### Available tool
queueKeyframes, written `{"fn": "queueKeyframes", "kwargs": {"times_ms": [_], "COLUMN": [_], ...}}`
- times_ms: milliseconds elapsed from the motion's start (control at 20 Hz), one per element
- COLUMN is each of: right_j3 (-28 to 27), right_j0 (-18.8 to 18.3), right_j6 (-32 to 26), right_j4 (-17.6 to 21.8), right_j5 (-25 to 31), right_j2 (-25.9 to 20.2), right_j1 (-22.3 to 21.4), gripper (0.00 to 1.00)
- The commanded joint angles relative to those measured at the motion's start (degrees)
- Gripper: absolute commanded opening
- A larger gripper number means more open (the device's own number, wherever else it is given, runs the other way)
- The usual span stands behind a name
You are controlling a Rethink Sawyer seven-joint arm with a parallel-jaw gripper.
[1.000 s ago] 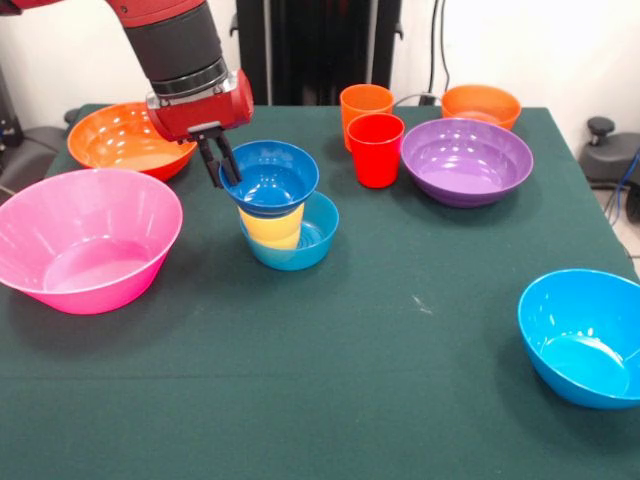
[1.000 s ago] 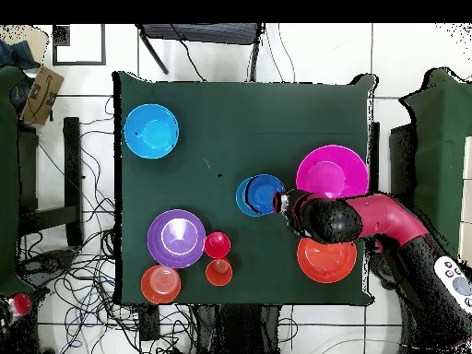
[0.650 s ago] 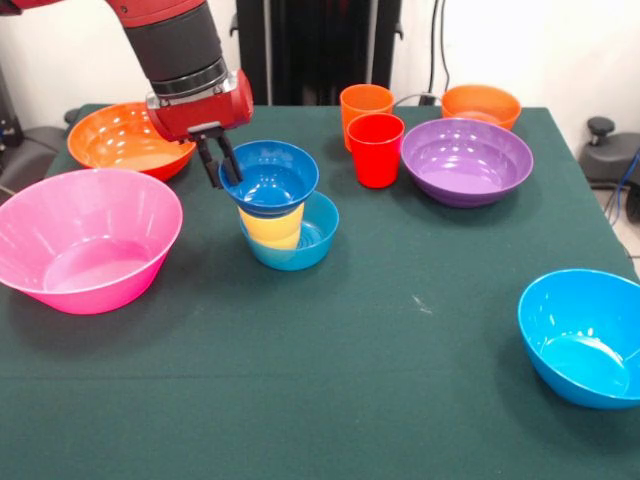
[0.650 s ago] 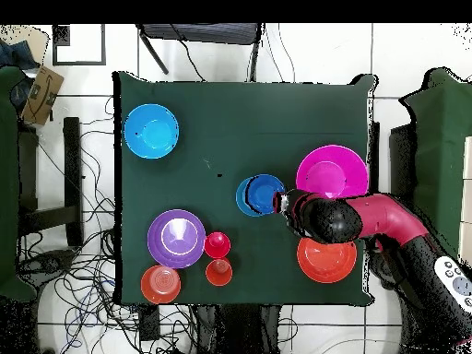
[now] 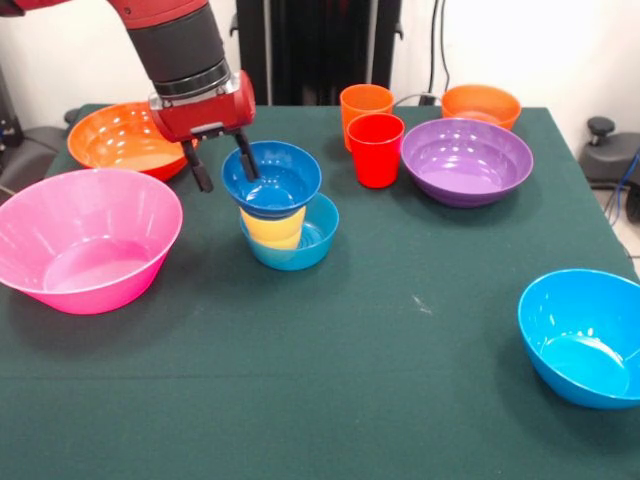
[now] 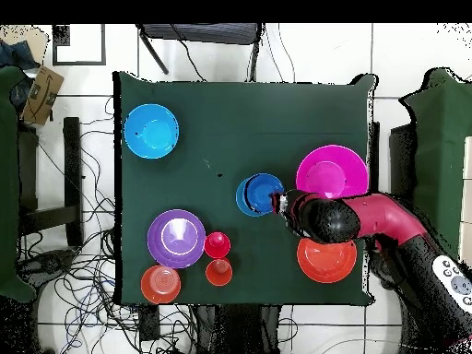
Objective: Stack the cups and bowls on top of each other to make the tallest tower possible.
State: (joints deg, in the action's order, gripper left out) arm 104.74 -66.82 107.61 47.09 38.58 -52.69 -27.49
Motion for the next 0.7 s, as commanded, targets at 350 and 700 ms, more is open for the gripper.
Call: {"fn": "queueKeyframes", "kwargs": {"times_ms": [350, 700], "right_j3": [3.0, 4.0], "right_j0": [3.8, 5.8], "right_j6": [-8.1, -6.1], "right_j4": [0.3, 1.8], "right_j5": [1.8, 1.0], "right_j2": [0.7, 1.2], "right_j1": [-3.9, -11.8], "gripper": [1.00, 1.00]}}
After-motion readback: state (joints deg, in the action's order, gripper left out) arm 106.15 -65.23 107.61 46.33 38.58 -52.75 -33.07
